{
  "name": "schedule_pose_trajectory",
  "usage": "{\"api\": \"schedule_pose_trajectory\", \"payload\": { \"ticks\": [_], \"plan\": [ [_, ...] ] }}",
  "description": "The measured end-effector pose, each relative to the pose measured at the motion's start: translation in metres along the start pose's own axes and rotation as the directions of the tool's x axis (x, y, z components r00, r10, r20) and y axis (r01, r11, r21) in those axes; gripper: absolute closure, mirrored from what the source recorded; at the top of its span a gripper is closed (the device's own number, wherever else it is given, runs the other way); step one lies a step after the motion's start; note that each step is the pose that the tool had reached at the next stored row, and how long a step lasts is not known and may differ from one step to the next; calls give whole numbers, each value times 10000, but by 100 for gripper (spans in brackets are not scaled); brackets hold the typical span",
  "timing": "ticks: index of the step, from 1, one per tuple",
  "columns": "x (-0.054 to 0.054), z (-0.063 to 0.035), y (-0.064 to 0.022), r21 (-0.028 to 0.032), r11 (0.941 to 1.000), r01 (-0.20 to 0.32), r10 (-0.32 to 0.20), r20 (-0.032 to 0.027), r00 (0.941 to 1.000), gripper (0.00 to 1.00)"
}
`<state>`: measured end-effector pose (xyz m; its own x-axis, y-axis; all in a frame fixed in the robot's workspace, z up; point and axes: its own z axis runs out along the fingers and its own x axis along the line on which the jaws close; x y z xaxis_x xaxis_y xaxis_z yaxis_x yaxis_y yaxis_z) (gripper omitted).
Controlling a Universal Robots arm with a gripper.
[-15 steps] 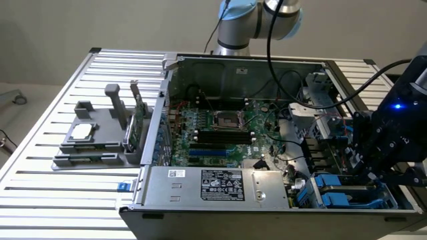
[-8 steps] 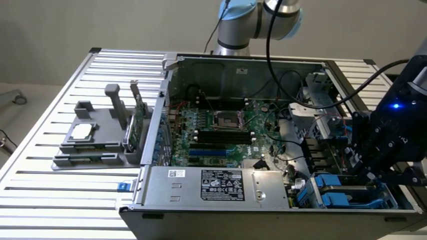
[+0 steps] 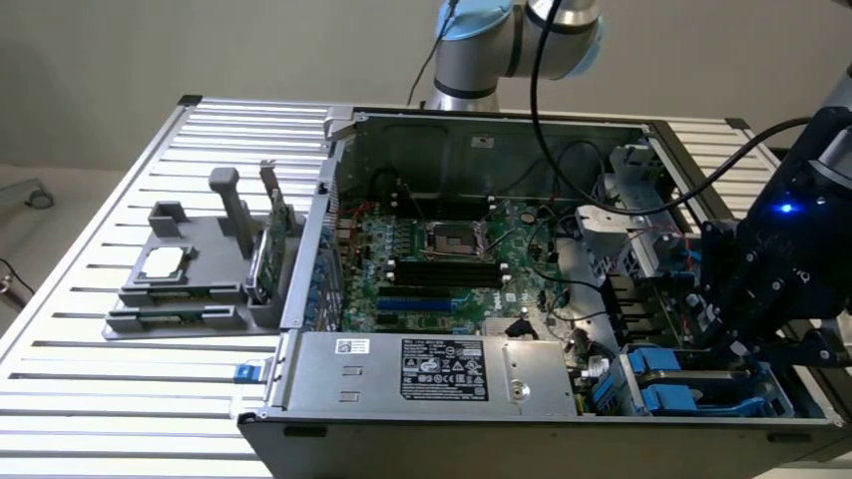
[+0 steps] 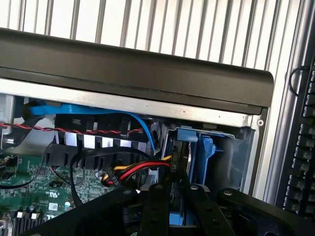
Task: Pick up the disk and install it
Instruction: 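Insert the second disk wire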
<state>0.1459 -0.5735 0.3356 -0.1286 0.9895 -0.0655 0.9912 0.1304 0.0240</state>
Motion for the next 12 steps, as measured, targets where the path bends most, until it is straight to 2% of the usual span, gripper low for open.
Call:
{"api": "schedule_pose_trajectory", "payload": {
  "ticks": [12],
  "plan": [
    [5, 3, 3, 15, 10000, 4, -4, 115, 9999, 82]
  ]
}}
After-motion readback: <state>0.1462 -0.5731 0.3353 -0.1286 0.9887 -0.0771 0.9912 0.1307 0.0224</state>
